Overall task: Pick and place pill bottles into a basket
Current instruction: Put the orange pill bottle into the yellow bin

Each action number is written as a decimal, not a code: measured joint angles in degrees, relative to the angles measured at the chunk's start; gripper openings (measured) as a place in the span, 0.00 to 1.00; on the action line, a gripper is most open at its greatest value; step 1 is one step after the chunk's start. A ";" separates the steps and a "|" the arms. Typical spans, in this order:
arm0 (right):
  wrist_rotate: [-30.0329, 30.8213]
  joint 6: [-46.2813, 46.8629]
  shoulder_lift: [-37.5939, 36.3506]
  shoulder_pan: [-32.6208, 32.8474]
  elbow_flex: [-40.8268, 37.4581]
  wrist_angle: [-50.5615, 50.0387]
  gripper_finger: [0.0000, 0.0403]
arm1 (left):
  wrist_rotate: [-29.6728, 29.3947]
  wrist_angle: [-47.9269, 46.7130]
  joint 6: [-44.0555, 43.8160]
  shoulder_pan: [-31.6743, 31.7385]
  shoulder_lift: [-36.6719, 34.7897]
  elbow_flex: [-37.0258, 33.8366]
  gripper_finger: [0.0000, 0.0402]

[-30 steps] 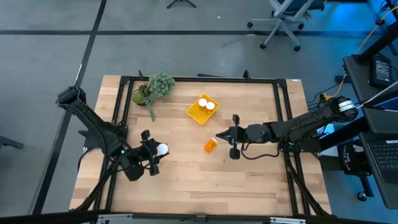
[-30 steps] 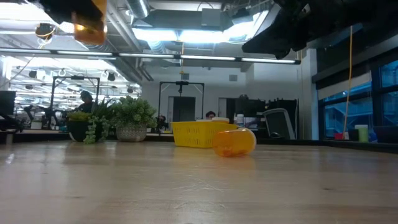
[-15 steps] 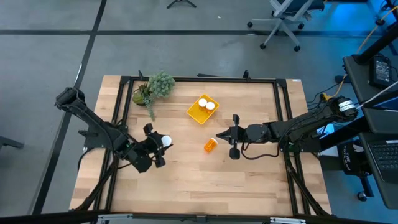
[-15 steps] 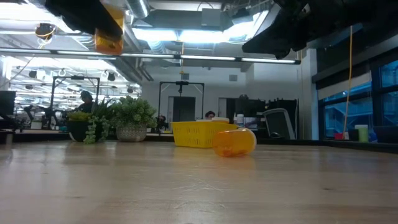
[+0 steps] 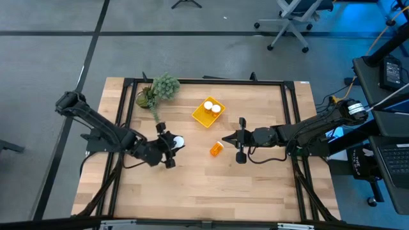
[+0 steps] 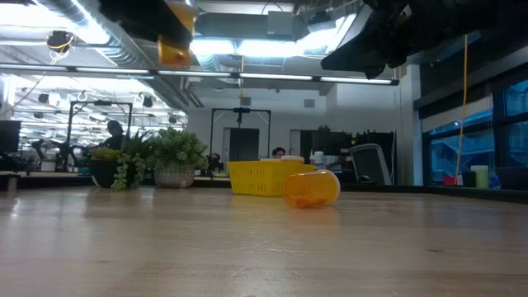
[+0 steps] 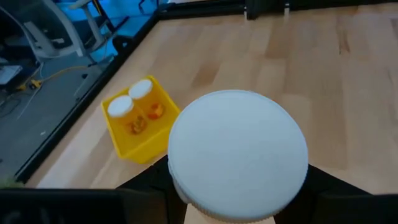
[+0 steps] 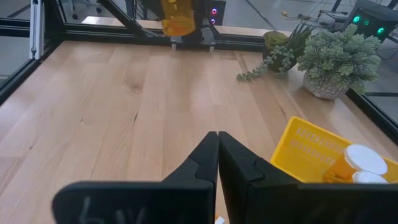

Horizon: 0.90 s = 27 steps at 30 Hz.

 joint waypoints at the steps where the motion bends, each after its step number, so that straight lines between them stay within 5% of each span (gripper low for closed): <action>1: 0.00 0.03 0.00 0.01 0.00 0.00 0.04 | 0.81 0.83 1.08 0.96 0.00 0.00 0.40; 27: 0.00 1.16 0.00 0.00 0.00 -0.05 0.04 | 25.93 21.86 19.64 28.70 10.08 -0.04 0.40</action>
